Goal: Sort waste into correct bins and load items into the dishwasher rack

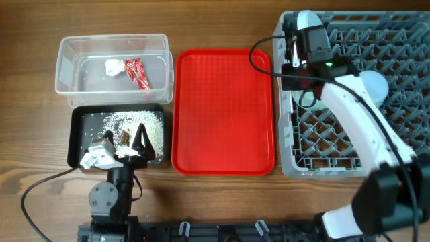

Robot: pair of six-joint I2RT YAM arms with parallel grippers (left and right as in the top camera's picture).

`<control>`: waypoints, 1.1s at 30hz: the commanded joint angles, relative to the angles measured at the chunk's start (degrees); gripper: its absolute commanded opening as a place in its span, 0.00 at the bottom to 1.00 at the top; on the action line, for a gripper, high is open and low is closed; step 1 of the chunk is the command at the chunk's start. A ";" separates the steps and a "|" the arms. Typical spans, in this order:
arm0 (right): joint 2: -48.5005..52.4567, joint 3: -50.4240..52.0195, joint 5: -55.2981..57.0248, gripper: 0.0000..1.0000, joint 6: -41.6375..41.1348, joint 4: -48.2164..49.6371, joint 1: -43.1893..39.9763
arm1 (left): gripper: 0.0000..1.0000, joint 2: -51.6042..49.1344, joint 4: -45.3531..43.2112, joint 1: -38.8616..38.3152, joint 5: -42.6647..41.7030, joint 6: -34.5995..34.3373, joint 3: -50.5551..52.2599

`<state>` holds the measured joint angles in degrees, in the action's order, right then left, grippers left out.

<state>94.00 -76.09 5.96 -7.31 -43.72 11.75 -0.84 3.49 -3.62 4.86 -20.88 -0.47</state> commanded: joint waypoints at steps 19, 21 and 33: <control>-51.21 0.02 -13.55 1.00 -0.24 -18.64 0.28 | 1.00 0.28 0.17 0.48 0.15 -0.52 0.13; -52.24 0.02 -13.00 1.00 -0.15 -20.50 0.28 | 1.00 0.28 0.17 0.48 0.15 -0.52 0.13; -53.07 0.79 -9.42 1.00 9.31 -20.15 0.28 | 1.00 0.28 0.15 0.48 0.15 -0.52 0.13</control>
<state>41.45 -76.14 -4.67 -3.29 -65.58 11.84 -0.84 3.49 -3.62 4.86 -20.91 -0.47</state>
